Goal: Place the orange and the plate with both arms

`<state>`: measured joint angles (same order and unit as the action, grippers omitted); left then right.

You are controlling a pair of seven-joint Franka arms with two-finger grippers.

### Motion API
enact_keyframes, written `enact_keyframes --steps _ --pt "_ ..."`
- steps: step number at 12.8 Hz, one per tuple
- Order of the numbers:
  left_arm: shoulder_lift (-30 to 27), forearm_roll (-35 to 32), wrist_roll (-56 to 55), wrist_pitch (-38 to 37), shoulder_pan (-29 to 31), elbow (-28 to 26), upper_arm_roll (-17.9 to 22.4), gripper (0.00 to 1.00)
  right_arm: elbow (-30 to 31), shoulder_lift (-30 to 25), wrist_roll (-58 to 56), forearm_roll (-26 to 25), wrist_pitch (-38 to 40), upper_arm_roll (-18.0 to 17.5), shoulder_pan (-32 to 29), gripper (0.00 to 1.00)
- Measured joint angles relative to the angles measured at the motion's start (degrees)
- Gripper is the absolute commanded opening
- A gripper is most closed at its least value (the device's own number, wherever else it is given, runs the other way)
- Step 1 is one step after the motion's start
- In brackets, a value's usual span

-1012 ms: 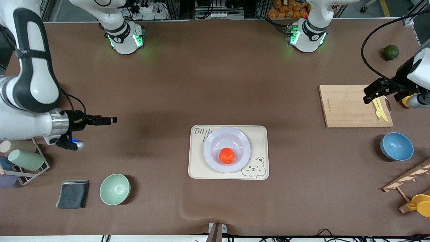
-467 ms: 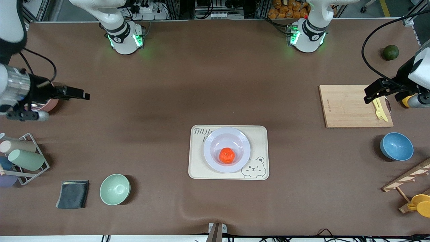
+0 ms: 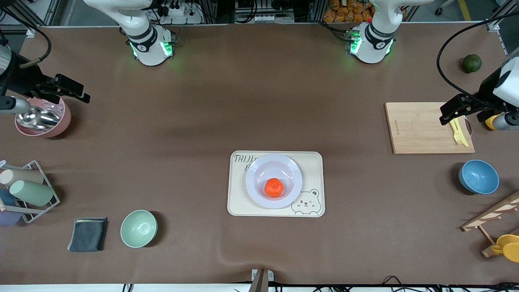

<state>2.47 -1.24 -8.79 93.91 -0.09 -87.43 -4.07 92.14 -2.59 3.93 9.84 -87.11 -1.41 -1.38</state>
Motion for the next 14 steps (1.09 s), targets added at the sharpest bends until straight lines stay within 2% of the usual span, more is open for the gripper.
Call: enact_keyframes --steps 3,9,14 --pt "-0.06 0.00 0.02 0.00 0.02 0.01 0.00 1.00 0.02 -0.02 -0.04 -0.29 -2.94 -0.15 0.00 1.00" --pt "-2.52 0.00 1.01 -1.07 -0.07 -0.02 -0.15 1.00 0.05 0.03 -0.01 -5.56 -3.27 -1.42 0.00 1.00" --pt "-3.21 0.00 2.86 -2.52 -0.09 -0.03 -0.18 1.00 0.07 0.19 0.00 -6.30 -3.26 -1.64 0.00 1.00"
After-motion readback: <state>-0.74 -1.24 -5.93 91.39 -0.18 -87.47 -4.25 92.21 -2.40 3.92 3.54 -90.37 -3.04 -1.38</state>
